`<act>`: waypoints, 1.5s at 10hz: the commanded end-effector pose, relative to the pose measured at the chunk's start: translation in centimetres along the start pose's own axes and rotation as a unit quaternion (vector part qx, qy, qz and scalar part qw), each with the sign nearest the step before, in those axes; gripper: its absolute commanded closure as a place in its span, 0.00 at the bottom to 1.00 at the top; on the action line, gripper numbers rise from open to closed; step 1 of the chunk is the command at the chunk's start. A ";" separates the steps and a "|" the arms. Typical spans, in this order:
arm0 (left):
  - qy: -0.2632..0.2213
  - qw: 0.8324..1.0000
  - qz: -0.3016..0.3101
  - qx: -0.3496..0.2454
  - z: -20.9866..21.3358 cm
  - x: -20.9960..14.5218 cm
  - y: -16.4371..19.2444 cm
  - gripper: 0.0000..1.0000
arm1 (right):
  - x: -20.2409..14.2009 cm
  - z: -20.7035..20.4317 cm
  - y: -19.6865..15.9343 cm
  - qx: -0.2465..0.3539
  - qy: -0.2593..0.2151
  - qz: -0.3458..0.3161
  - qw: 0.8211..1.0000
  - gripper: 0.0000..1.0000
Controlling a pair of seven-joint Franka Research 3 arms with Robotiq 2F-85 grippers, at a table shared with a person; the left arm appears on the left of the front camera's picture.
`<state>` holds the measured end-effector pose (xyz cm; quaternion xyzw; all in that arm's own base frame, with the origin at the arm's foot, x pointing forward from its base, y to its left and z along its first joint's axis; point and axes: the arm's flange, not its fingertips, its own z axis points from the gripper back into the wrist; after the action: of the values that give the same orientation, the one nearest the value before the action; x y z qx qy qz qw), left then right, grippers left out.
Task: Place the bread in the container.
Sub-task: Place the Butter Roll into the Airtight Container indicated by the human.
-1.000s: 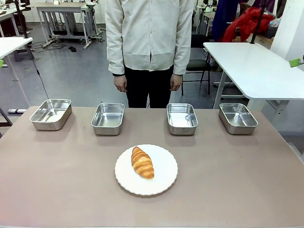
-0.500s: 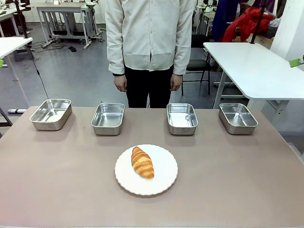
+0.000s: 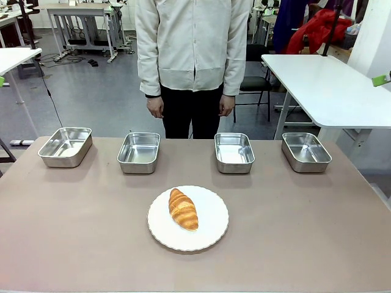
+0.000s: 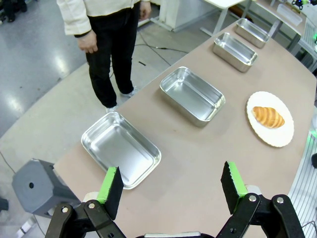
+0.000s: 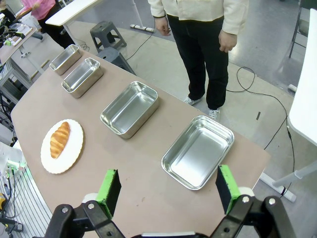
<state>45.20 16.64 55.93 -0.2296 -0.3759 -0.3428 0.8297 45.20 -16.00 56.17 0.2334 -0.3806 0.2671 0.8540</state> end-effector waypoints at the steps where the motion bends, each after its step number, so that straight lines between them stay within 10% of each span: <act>1: -0.002 1.000 -0.002 -0.002 0.0 0.1 0.0 0.00 | 0.1 -0.1 0.0 0.003 -0.007 0.003 1.000 0.00; 15: -0.002 1.000 -0.002 -0.002 0.0 0.1 0.0 0.00 | 0.1 -0.1 0.0 0.003 -0.007 0.003 1.000 0.00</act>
<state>45.20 16.64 55.93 -0.2296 -0.3760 -0.3428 0.8297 45.20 -16.00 56.17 0.2334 -0.3806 0.2671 0.8540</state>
